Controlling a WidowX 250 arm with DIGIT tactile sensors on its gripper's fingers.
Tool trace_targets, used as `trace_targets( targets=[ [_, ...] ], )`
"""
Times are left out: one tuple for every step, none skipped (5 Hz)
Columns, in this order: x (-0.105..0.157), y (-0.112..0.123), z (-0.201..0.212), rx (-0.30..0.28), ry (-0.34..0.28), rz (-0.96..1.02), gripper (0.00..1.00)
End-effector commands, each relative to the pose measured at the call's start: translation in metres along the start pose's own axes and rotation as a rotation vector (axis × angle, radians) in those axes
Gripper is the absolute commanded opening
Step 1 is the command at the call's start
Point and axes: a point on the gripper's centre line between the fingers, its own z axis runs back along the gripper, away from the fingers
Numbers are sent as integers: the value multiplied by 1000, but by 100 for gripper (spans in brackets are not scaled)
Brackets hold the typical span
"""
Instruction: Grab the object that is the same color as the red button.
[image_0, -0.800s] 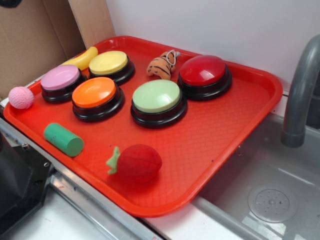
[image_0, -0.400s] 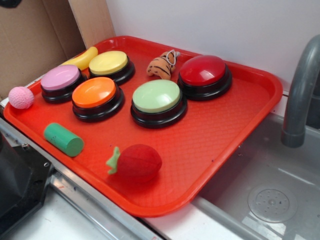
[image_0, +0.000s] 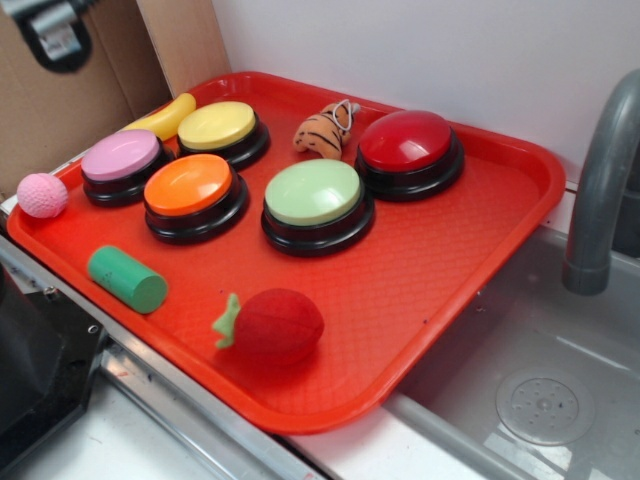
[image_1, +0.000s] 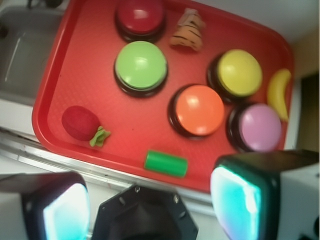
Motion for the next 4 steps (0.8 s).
trace_targets(
  targets=[
    [24,-38,-47,-123,-56,-307,100],
    [32,-55,-69,-123,-1,-368,100],
    [34,-74,-101,-150,-12,-457,100],
    [36,-82,-125,-148,29,-496,100]
  ],
)
